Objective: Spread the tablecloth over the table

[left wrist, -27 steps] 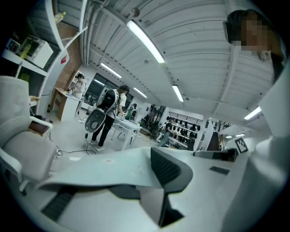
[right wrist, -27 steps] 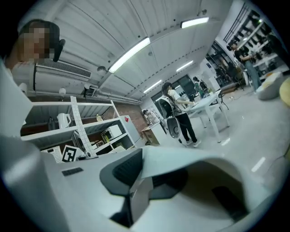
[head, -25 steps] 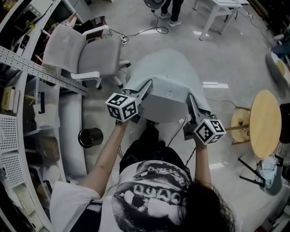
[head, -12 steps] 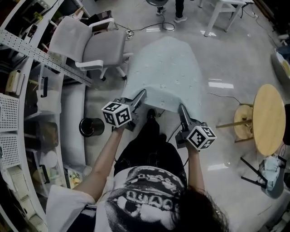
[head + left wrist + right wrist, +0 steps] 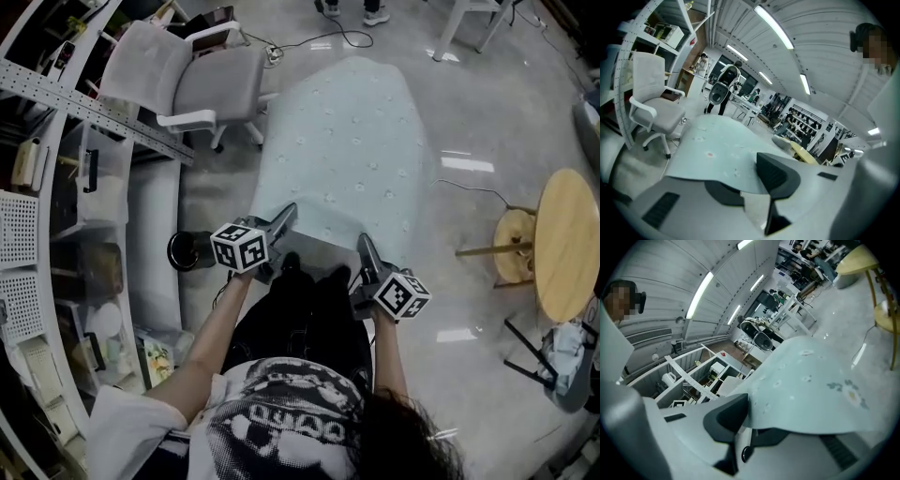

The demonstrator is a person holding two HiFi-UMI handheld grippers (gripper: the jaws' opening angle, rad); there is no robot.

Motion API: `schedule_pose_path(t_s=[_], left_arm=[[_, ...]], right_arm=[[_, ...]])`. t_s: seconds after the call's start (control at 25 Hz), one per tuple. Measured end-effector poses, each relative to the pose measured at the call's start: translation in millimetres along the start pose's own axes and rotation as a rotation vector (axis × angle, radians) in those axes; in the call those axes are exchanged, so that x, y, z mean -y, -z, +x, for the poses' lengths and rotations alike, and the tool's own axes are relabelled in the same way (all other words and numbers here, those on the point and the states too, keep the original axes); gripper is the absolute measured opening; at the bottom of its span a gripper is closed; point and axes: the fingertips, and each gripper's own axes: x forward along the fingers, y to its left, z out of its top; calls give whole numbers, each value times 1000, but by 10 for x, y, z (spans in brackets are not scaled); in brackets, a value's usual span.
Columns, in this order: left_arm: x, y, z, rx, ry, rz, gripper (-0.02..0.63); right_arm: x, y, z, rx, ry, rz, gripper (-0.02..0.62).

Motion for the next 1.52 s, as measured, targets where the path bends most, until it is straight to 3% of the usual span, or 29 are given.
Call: schedule_pose_path(t_s=[0.28,0.88,1.16,1.36,1.52], left_arm=[[-377,608,-20,-164,-84,73,64],[-1137,1254,-48,-229,-32,-51,51],[-1274,1388,13,-223,-7,-131,52],[-1249,1360,10,-222,15,-107,68],[-1260,1420,-143,-286,29,-79,140]], right_arm=[[244,622,110,-87,114,2,15],[577,1508,441,-46,302,169,11],[800,1641,459,18,352,241,72],[790,1695,432,38,368,262,110],[661,1894,377,-19,386,215,133]])
